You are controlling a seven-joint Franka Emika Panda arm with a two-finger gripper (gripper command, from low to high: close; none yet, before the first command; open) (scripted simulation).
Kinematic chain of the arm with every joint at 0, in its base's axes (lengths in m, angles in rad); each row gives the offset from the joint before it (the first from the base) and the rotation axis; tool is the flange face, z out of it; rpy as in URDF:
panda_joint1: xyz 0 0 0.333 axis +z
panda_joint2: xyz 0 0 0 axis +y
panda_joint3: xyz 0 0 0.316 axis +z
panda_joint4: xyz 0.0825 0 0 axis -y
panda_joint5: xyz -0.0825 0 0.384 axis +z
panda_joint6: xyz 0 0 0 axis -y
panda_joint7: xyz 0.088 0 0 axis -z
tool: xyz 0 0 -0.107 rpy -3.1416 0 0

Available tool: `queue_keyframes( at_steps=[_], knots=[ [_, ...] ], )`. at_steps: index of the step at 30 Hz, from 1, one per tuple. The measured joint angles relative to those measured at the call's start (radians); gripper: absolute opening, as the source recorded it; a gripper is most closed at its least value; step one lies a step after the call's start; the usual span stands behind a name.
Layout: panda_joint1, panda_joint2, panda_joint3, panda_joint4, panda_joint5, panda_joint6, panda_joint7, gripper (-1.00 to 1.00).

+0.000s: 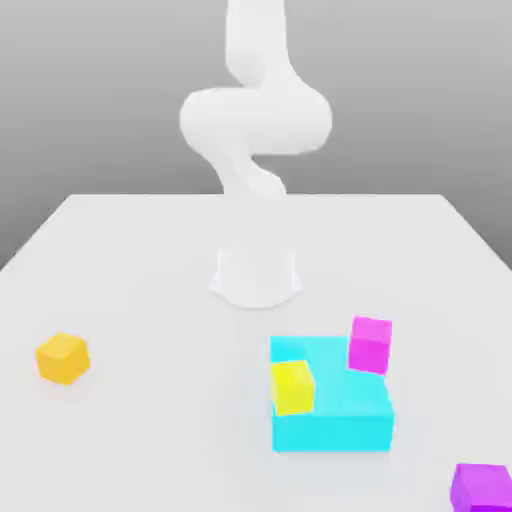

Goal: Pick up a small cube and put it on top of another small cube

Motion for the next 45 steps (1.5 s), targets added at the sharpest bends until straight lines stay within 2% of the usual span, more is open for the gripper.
queue_keyframes(
  at_steps=[12,19,24,30,34,35,41,45],
  knots=[
    [0.24,0.444,-0.069,0.045,0.127,0.094,-0.459,0.0],
    [0.323,0.695,-0.035,0.069,0.162,0.151,-0.697,0.0],
    [0.361,0.869,-0.008,0.084,0.13,0.199,-0.827,0.0],
    [0.409,1.068,0.016,0.102,0.018,0.258,-0.934,0.0],
    [0.423,1.209,0.018,0.126,-0.016,0.348,-0.953,0.0],
    [0.423,1.245,0.019,0.133,-0.017,0.375,-0.953,-1.0],
    [0.423,1.264,0.019,0.137,-0.017,0.387,-0.954,-1.0],
    [0.425,1.167,0.017,0.117,-0.018,0.311,-0.954,-1.0]
  ],
)
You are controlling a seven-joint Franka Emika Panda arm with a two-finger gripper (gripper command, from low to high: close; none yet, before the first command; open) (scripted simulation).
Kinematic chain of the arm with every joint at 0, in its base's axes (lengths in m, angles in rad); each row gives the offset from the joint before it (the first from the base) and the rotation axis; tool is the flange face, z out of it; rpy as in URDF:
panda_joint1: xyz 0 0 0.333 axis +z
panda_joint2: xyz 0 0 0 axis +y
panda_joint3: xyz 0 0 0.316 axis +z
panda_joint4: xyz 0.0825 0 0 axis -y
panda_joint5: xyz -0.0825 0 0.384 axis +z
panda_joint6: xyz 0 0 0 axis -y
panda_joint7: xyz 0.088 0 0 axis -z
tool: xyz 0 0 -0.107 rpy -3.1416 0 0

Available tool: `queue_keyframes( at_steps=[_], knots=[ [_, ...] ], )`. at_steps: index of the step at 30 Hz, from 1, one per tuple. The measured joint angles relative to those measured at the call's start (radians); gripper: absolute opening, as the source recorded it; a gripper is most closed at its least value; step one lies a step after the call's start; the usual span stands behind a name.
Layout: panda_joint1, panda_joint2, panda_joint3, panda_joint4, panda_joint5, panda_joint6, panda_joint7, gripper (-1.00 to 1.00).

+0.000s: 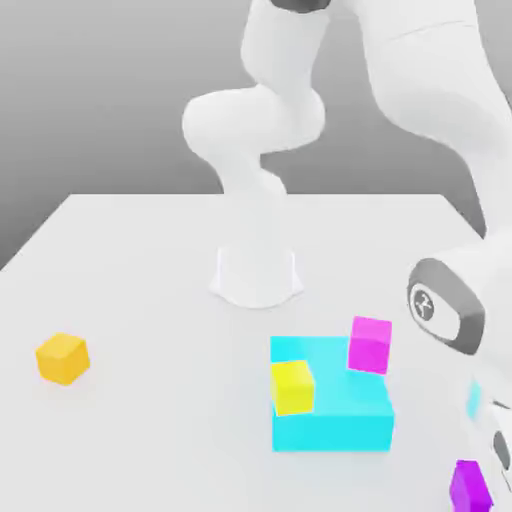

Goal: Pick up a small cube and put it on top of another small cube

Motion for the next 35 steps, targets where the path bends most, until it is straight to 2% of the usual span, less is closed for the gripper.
queue_keyframes(
  at_steps=[8,13,19,26,31,32,35],
  knots=[
    [-0.014,-0.263,0.024,-0.182,0.133,-0.102,0.082,-1.0],
    [-0.011,-0.437,0.028,-0.313,0.174,-0.148,0.185,-1.0],
    [-0.024,-0.654,0.045,-0.474,0.153,-0.196,0.357,-1.0],
    [-0.09,-0.898,0.113,-0.66,0.086,-0.238,0.585,-1.0],
    [-0.109,-0.782,0.136,-0.717,0.072,-0.064,0.619,-1.0],
    [-0.111,-0.75,0.139,-0.725,0.07,-0.023,0.621,1.0],
    [-0.111,-0.75,0.139,-0.725,0.07,-0.023,0.621,1.0]
  ],
)
